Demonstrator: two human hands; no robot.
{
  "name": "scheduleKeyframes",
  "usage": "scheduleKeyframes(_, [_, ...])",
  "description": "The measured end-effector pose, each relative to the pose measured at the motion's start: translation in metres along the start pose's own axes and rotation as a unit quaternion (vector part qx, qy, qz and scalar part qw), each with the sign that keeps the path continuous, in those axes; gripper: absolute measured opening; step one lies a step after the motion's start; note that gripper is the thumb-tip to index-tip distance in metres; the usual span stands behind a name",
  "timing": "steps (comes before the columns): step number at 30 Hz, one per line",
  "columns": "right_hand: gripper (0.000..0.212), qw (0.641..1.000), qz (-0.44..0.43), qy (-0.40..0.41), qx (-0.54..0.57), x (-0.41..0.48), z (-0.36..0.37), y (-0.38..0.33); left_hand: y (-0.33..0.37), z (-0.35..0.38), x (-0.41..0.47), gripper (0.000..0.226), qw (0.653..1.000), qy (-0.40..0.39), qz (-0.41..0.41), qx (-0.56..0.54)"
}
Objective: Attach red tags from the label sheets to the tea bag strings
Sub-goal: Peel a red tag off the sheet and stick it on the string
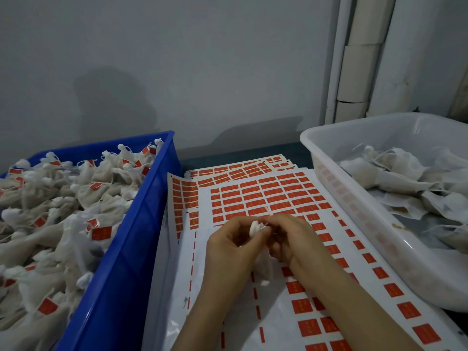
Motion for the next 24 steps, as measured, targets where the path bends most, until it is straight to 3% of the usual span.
scheduleKeyframes(3, [0.039, 0.997, 0.042, 0.047, -0.035, 0.000, -0.010, 0.003, -0.001, -0.007, 0.003, 0.010, 1.000, 0.027, 0.000, 0.004])
scheduleKeyframes(10, [0.033, 0.995, 0.005, 0.094, 0.035, 0.000, -0.019, 0.002, 0.000, -0.002, 0.000, 0.021, 0.998, 0.016, 0.019, 0.057])
scheduleKeyframes(15, [0.039, 0.998, -0.041, 0.052, 0.024, 0.001, -0.018, -0.005, 0.003, -0.004, 0.001, 0.024, 0.998, -0.004, 0.030, 0.059])
scheduleKeyframes(21, [0.019, 0.992, -0.107, 0.056, -0.031, -0.004, -0.016, -0.012, -0.005, 0.008, -0.002, 0.027, 0.996, -0.061, -0.026, 0.052])
scheduleKeyframes(24, [0.018, 0.992, -0.109, 0.064, -0.027, -0.003, -0.017, -0.011, -0.001, 0.006, -0.002, 0.018, 0.996, -0.039, -0.008, 0.076])
Point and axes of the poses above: each hand's wrist, its own x-axis towards the middle knuckle, its own z-axis out of the palm, y = z × x, the point moved 9 cm from there along x, towards the middle knuckle, and after that the axes turned 8 degrees about -x, right-handed, at the moved point
